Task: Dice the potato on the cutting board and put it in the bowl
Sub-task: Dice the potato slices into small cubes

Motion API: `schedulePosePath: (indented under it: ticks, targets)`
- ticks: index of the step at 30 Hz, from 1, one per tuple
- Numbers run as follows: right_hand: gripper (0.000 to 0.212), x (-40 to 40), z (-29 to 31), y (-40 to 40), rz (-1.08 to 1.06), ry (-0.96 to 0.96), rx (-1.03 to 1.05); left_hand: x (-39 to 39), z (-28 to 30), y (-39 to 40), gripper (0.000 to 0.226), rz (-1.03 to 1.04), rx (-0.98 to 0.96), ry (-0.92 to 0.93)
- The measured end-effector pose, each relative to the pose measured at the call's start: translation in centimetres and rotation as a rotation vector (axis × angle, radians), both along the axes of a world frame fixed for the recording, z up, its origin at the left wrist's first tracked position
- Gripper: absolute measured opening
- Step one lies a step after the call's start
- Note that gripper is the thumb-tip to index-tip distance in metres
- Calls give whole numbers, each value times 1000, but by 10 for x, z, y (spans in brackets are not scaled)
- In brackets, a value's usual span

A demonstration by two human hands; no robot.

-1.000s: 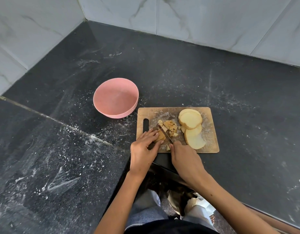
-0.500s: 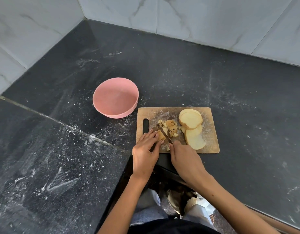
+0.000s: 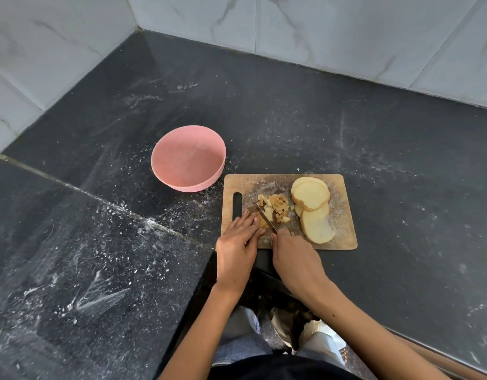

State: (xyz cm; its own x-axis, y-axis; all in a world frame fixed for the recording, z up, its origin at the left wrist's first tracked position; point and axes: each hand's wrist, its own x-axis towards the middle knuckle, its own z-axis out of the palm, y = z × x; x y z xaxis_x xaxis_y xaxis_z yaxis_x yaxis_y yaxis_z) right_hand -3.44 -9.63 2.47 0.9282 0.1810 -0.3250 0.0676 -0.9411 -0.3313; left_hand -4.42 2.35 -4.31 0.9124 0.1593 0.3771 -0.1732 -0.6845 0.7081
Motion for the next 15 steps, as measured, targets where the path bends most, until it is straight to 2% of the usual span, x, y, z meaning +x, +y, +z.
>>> schedulePosePath:
  ticks: [5,15]
  targets:
    - [21,5,5,9,-11,43,-107,1,-1,1,26,-24,14,-19]
    - [22,3,9,4,26,106,-121,0,1,2,31,-46,46,-47]
